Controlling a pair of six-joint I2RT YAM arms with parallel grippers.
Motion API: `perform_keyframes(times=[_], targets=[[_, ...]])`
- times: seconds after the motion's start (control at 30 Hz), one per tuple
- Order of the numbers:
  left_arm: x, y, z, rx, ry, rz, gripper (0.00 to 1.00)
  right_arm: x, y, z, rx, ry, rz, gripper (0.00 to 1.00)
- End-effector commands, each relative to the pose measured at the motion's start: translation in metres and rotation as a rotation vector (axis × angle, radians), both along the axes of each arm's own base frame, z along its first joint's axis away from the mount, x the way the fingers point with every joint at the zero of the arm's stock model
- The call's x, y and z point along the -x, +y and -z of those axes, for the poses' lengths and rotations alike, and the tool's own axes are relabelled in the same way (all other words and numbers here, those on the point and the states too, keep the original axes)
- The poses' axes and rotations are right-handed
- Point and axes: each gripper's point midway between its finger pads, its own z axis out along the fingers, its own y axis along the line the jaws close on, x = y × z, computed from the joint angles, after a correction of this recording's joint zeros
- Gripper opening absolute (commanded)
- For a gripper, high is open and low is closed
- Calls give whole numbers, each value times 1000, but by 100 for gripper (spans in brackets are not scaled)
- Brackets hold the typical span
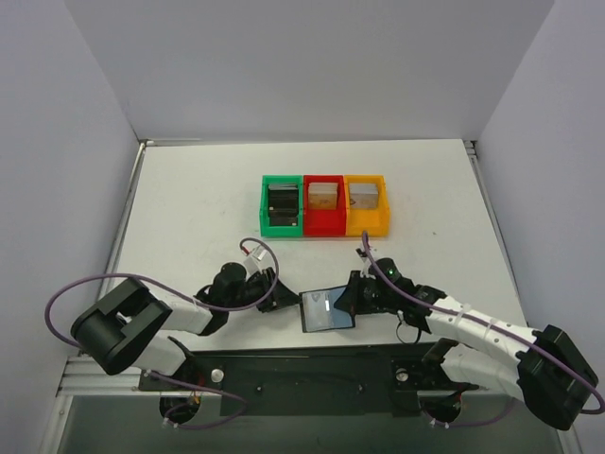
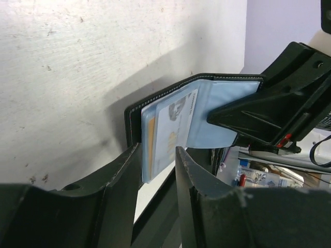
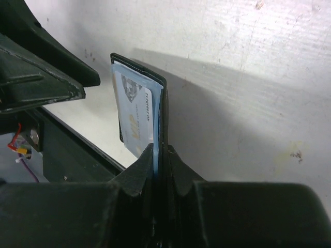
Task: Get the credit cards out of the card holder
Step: Place the card holder at the center of the board.
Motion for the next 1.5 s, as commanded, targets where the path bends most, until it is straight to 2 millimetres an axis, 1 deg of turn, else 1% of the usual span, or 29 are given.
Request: perform_keyframes(times=[0.0, 0.1, 0.13, 0.17, 0.27, 0.37, 0.43, 0.57, 0.6, 0.63, 0.73, 0.77, 0.8, 0.83, 0.87, 0.9, 0.93, 0.97, 1.03, 1.1, 1.13, 1.17, 1.2, 1.23, 1.3, 1.33, 1.37, 1.43, 1.47], targets=[[-14, 0, -19, 60, -85, -59, 44, -20, 1, -6, -56, -59, 106, 0], [-13, 5, -35, 68, -127, -81, 45, -25, 3, -4, -98, -56, 160, 0], [-18, 6, -40, 55, -159, -97, 46, -28, 2, 0, -107, -60, 179, 0], [-14, 8, -44, 35, -167, -95, 47, -28, 2, 2, -113, -48, 198, 0], [-20, 17, -60, -25, -244, -139, 51, -32, 5, 10, -118, -33, 226, 0], [-16, 21, -70, -45, -283, -147, 53, -35, 7, 15, -118, -21, 244, 0], [-14, 17, -69, -59, -282, -133, 53, -37, 9, 18, -114, -13, 254, 0], [-8, 1, -56, -88, -263, -85, 52, -38, 15, 22, -101, 1, 248, 0], [-7, -2, -48, -103, -252, -77, 52, -37, 15, 26, -84, 7, 240, 0], [-9, -3, -48, -106, -251, -81, 52, -37, 15, 27, -74, 9, 238, 0], [-12, -6, -37, -134, -239, -81, 51, -32, 8, 35, -8, 22, 220, 0], [-15, -8, -40, -138, -250, -78, 52, -33, 6, 35, 9, 18, 218, 0], [-16, -7, -34, -160, -241, -73, 51, -30, 0, 39, 47, 20, 205, 3], [-18, -9, -37, -163, -254, -69, 51, -32, -2, 37, 58, 11, 209, 10], [-18, -9, -35, -174, -250, -65, 51, -30, -8, 40, 93, 15, 212, 16], [-20, -11, -37, -172, -258, -63, 51, -32, -10, 36, 89, 5, 218, 26], [-20, -11, -38, -174, -261, -62, 51, -31, -17, 38, 116, 11, 226, 30], [-21, -11, -39, -173, -266, -61, 51, -29, -21, 37, 130, 10, 227, 38], [-22, -12, -43, -170, -277, -65, 51, -29, -32, 33, 166, -7, 237, 47], [-23, -11, -46, -174, -286, -61, 51, -30, -40, 25, 194, -26, 239, 51], [-23, -10, -47, -177, -286, -61, 51, -33, -44, 19, 216, -50, 242, 52], [-24, -11, -50, -176, -298, -58, 51, -28, -50, 15, 239, -43, 235, 52], [-24, -10, -52, -180, -306, -55, 51, -34, -56, 7, 265, -80, 257, 52], [-25, -10, -55, -177, -312, -56, 51, -32, -61, -1, 277, -95, 252, 52], [-26, -11, -56, -178, -321, -52, 51, -36, -55, -27, 227, -151, 244, 50], [-27, -13, -59, -173, -329, -47, 51, -40, -46, -44, 169, -189, 231, 46], [-27, -14, -55, -180, -324, -43, 51, -37, -35, -55, 114, -193, 193, 45], [-28, -15, -52, -187, -318, -38, 50, -34, -12, -71, 21, -189, 120, 41], [-28, -16, -51, -187, -314, -38, 50, -34, -4, -69, 11, -161, 102, 36]])
